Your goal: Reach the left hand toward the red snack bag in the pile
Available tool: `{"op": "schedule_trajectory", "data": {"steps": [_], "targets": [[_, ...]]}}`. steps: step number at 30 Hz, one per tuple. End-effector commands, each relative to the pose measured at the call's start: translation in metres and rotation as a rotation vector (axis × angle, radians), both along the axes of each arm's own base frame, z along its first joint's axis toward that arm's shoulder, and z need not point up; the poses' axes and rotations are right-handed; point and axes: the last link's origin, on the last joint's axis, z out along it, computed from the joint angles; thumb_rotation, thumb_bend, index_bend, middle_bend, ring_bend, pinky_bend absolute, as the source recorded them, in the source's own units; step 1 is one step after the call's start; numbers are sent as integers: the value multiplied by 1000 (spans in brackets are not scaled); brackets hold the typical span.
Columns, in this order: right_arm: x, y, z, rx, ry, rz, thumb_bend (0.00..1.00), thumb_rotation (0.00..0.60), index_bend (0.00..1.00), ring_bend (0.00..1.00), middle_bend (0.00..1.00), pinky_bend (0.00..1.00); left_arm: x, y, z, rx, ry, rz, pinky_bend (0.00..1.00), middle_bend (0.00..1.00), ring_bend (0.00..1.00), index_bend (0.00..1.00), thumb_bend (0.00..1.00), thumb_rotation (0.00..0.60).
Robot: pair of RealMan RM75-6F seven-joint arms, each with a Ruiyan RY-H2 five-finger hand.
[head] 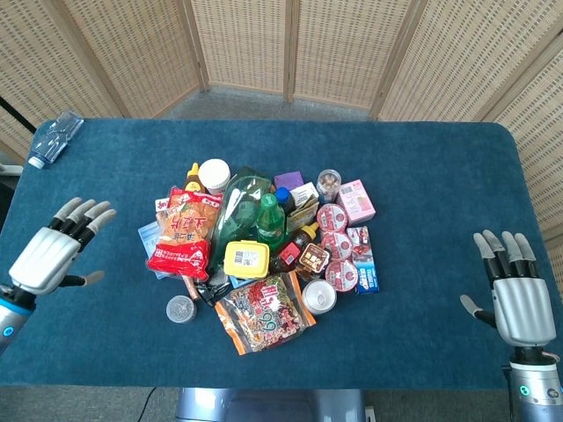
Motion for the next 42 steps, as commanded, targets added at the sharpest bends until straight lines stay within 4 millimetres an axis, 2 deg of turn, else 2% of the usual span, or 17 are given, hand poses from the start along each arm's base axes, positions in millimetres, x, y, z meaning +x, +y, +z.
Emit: {"op": "schedule_trajectory", "data": {"steps": [1,9,16,23,29,35,42], "targets": [[-1,0,2,-8,-3,-4,0,600,0,0,0,0,1,21,-5,-28,86,-85,0,0,0,0,0,583],[3,2,4,-13,-14,-5,0,600,0,0,0,0,4,64,-16,-77,270,-275,0,0,0,0,0,596],[5,2,4,-11,-14,-12,0,600,0,0,0,0,27,95,-40,-107,302,-368,0,0,0,0,0,600],[3,2,5,-9,-16,-22,0,600,0,0,0,0,47,102,-58,-154,314,-432,0,0,0,0,0,600],[3,2,8,-17,-23,-16,0,600,0,0,0,0,51,104,-67,-205,395,-465,0,0,0,0,0,599],[5,2,10,-21,-29,-10,0,600,0,0,0,0,64,107,-79,-241,439,-495,0,0,0,0,0,600],[5,4,12,-23,-33,-9,0,600,0,0,0,0,67,106,-86,-274,498,-502,0,0,0,0,0,600]]}}
